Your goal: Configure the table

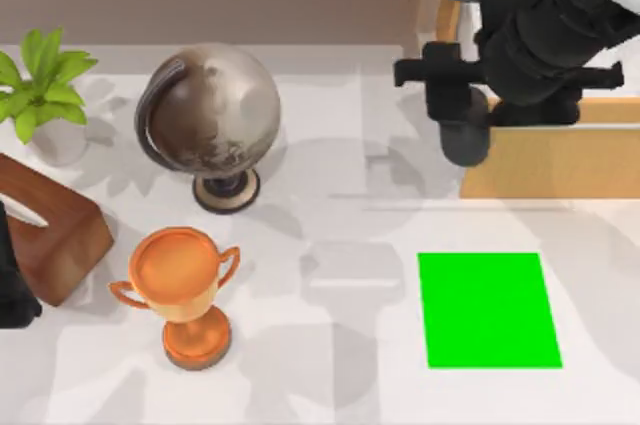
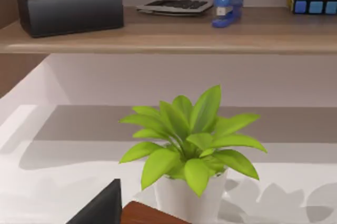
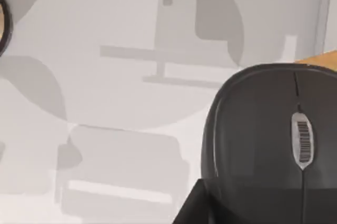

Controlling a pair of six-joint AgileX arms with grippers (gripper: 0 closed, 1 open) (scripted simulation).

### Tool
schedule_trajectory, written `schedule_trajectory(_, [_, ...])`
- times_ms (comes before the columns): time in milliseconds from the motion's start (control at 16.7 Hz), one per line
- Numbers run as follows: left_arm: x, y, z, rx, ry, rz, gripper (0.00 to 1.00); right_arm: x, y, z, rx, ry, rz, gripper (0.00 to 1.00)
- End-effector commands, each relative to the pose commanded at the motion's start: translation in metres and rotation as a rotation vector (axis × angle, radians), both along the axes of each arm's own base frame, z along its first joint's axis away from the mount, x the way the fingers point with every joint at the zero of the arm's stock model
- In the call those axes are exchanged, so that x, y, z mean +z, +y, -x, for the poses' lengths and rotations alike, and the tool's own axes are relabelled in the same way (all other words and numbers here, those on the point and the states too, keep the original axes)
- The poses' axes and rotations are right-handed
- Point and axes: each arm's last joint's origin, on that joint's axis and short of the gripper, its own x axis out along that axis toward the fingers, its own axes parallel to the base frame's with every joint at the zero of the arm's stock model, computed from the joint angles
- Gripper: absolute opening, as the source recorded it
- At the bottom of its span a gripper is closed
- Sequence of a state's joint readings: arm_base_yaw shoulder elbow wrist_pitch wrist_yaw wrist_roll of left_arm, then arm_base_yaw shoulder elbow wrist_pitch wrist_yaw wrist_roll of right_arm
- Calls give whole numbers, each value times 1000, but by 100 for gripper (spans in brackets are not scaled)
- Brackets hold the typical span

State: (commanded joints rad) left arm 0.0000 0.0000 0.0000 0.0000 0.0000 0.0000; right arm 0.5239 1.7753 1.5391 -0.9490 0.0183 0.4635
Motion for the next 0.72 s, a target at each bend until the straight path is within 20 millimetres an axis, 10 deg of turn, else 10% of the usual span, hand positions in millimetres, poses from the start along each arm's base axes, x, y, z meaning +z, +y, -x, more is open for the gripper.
schedule_trajectory(720, [0, 0, 0, 0, 0, 0, 100, -113, -9, 50, -56, 240, 165, 0])
